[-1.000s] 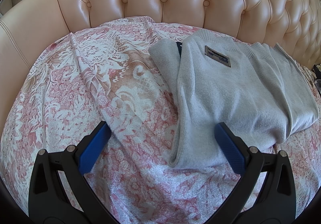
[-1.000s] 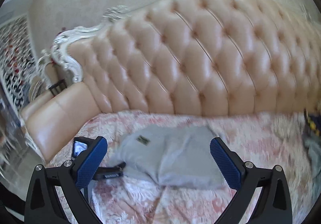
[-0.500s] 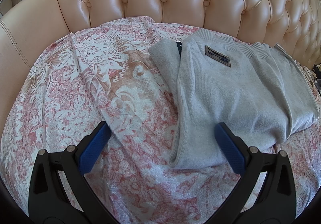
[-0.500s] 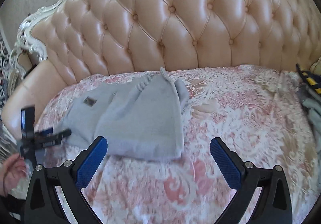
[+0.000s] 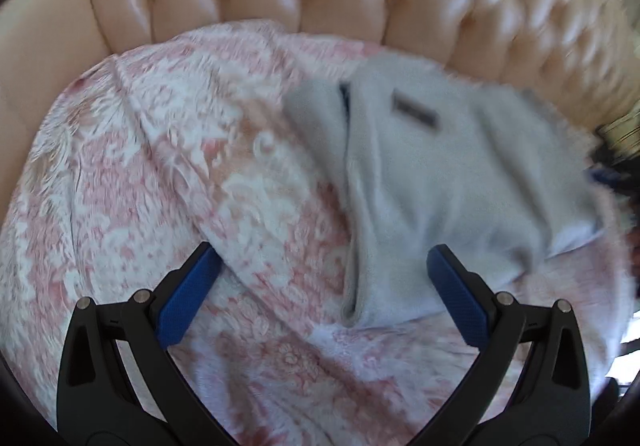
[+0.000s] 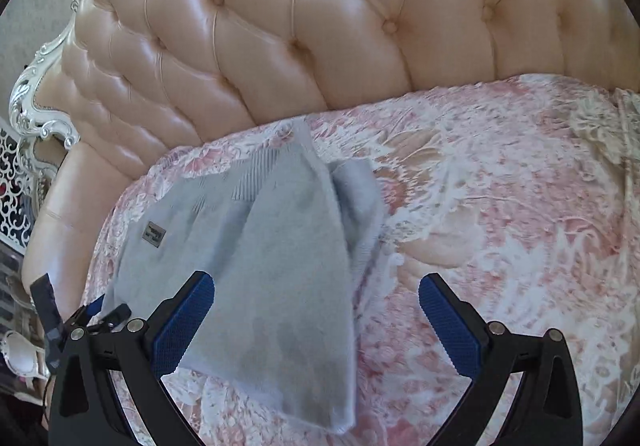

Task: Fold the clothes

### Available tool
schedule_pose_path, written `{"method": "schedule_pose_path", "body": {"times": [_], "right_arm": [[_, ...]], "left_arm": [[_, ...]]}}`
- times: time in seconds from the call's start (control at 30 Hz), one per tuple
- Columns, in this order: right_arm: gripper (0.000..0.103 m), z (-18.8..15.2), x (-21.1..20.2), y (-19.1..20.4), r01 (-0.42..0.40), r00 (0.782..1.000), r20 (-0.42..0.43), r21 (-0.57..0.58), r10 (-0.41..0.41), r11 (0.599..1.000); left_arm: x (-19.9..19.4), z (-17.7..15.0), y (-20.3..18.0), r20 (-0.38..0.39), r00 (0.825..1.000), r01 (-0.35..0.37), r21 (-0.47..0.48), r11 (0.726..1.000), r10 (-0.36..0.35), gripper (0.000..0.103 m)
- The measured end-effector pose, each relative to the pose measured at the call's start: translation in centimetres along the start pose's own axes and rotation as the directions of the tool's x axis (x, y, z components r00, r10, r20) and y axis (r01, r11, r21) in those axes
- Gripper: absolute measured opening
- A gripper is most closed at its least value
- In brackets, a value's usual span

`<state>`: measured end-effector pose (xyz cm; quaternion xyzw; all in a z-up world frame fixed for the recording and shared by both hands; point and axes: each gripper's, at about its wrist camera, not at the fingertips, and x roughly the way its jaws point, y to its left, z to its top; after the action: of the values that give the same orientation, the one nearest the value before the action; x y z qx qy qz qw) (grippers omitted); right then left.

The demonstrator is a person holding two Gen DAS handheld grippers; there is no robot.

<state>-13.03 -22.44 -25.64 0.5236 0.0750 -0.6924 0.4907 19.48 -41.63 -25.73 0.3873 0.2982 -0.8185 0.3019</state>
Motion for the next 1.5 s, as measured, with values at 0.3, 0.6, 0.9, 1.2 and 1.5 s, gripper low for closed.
{"method": "schedule_pose_path", "body": {"times": [0.3,0.6,0.9,1.2,1.5], "right_arm": [[0.103,0.5,2.4,0.2,0.008,0.996,-0.089,0.002,-0.008,1.0],[0.103,0.6,3.4,-0.7,-0.049,0.991,-0.126,0.019,0.051,0.999],[0.043,1.6,3.8,-0.7,-0.024,0.986,-0.167,0.015,0.026,1.0],[0.016,2.1,1.8,-0.6,0.003,0.992,-0.122,-0.01,-0.004,1.0],[0.014,2.9,-1.5,2.0,0.033,0.998,-0.052,-0.052,-0.035,0.998]], "left_arm": [[2.5,3.9,4.5,-0.059,0.891,0.413,-0.308,0.857,-0.45,0.103],[7.2,6.7,4.9,-0.169,0.758,0.511,-0.444,0.736,-0.629,0.094],[8.2,7.7,2.9,-0.348,0.822,0.339,-0.338,0.878,-0.451,0.032],[5.8,9.3,0.4,-0.33,0.857,0.321,-0.258,0.911,-0.396,0.011],[1.5,11.6,-0.9,-0.286,0.866,0.361,-0.208,0.909,-0.41,0.011]]}}
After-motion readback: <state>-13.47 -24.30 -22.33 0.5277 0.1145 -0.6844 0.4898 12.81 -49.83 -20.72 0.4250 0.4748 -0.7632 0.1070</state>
